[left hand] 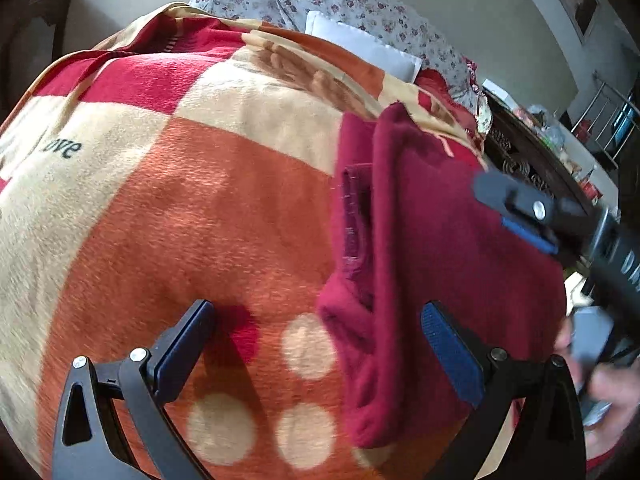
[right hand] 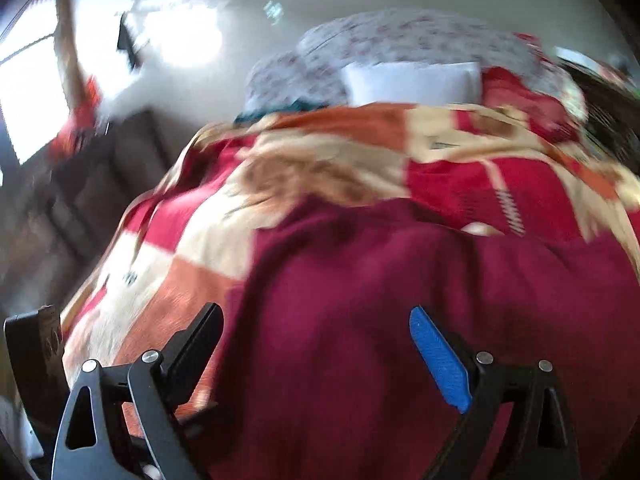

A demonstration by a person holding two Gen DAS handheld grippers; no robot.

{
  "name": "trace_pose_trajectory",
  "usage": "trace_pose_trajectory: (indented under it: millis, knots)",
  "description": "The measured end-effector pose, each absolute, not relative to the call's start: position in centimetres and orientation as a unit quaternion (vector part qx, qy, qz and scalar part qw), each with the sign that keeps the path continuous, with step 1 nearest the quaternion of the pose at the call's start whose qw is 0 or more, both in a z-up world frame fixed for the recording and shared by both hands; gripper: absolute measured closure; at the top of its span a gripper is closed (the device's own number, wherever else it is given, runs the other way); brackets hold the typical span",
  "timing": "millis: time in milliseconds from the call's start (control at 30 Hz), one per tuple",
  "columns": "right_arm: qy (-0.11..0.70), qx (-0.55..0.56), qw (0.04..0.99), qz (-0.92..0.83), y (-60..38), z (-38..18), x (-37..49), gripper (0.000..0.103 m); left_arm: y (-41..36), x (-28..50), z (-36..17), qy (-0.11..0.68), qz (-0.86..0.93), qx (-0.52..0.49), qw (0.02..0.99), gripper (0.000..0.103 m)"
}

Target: Fold small clothes

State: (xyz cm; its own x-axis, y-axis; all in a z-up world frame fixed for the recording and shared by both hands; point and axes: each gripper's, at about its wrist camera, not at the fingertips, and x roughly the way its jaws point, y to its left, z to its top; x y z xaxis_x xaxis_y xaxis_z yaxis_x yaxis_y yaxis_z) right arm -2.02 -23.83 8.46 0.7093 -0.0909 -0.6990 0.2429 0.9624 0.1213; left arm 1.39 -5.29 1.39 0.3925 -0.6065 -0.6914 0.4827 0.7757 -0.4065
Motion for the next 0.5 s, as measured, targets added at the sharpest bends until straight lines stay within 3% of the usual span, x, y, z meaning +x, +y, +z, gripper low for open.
trace_pose_trajectory:
  millis: [167, 333, 367, 400, 433, 500]
  knots:
    - [0.414, 0.054, 0.901, -0.121, -21.7, 8.8, 3.6, 0.006, -5.7, 1.2, 1.4, 0.441, -0.327, -0.05, 0.834, 0.0]
    - [0.502, 0.001, 0.853, -0.144, -21.1, 5.3, 8.7, 0.006, -5.6, 1.3, 1.4, 0.443, -0.332, -0.049, 0.831, 0.0]
    - [0.499, -0.01, 0.852, -0.156, -21.2, 4.9, 8.9, 0.013, -5.4, 1.5, 1.4, 0.445, -0.336, -0.056, 0.828, 0.0]
    - [0.495, -0.02, 0.853, -0.164, -21.3, 4.7, 8.9, 0.025, -5.2, 1.7, 1.4, 0.446, -0.339, -0.063, 0.826, 0.0]
    - [0.49, -0.03, 0.854, -0.171, -21.4, 4.6, 8.8, 0.028, -5.0, 1.8, 1.4, 0.447, -0.341, -0.071, 0.824, 0.0]
    - [0.473, -0.037, 0.866, -0.158, -21.5, 4.8, 7.9, 0.042, -4.7, 1.9, 1.3, 0.448, -0.339, -0.088, 0.823, 0.0]
